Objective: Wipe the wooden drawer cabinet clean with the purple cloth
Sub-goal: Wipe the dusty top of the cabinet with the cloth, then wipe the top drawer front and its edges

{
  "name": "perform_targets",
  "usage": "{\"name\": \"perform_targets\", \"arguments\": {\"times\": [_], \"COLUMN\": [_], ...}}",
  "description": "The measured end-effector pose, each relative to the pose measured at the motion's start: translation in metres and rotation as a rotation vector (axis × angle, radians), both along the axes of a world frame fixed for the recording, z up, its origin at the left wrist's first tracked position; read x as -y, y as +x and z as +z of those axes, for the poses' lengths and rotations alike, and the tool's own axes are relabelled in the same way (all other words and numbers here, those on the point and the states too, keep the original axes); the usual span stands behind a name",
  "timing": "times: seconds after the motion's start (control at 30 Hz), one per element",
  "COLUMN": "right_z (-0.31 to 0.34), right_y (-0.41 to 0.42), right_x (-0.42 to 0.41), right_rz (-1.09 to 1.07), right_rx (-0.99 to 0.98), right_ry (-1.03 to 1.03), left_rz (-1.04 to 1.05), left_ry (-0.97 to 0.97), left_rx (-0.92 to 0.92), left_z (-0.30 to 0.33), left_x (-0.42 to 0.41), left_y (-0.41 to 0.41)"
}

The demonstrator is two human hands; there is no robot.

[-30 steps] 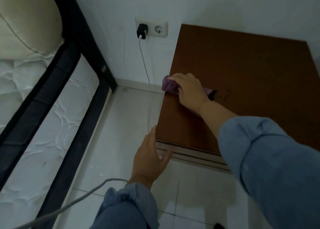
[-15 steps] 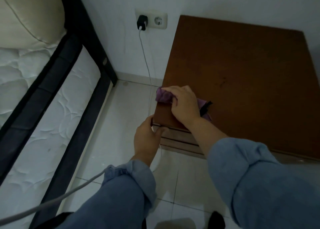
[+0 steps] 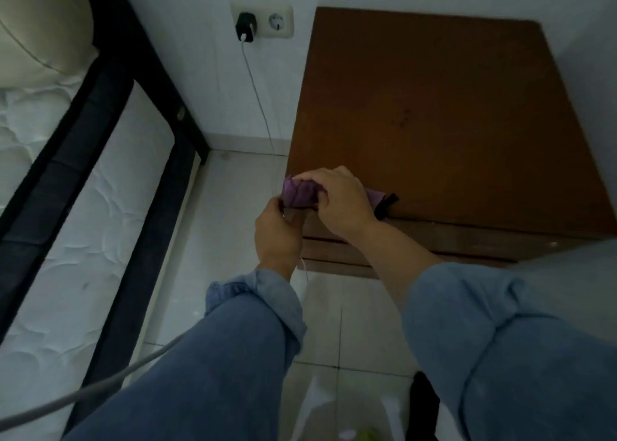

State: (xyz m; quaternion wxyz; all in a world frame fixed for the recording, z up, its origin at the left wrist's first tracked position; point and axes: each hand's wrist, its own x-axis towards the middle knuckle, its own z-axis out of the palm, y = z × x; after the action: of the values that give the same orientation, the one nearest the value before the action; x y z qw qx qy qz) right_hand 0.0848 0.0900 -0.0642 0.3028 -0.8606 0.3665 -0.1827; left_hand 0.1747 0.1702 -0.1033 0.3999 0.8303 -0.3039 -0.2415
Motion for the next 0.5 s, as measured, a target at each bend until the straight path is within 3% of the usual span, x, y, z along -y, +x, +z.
{"name": "perform_targets", "arguments": {"times": [0.13,0.27,0.5], "right_z": [0.006,0.008,-0.003], "right_y": [-0.021,-0.057,-0.15], "right_x": [-0.01,-0.018,-0.031], "right_rz": [-0.028,-0.061,-0.293], "right_rx": [0.02,0.035,-0.012], "right_ry": [0.034,0.201,0.375], "left_rz": [-0.015,-0.056,0.006], "left_ry": [0.033,0.03,-0.059], "left_rx": [-0.03,-0.044,-0.085], "left_z": [0.006,0.008,-0.006], "left_x": [-0.003,-0.004,-0.008], "left_y": [-0.005,-0.005,-0.017]}}
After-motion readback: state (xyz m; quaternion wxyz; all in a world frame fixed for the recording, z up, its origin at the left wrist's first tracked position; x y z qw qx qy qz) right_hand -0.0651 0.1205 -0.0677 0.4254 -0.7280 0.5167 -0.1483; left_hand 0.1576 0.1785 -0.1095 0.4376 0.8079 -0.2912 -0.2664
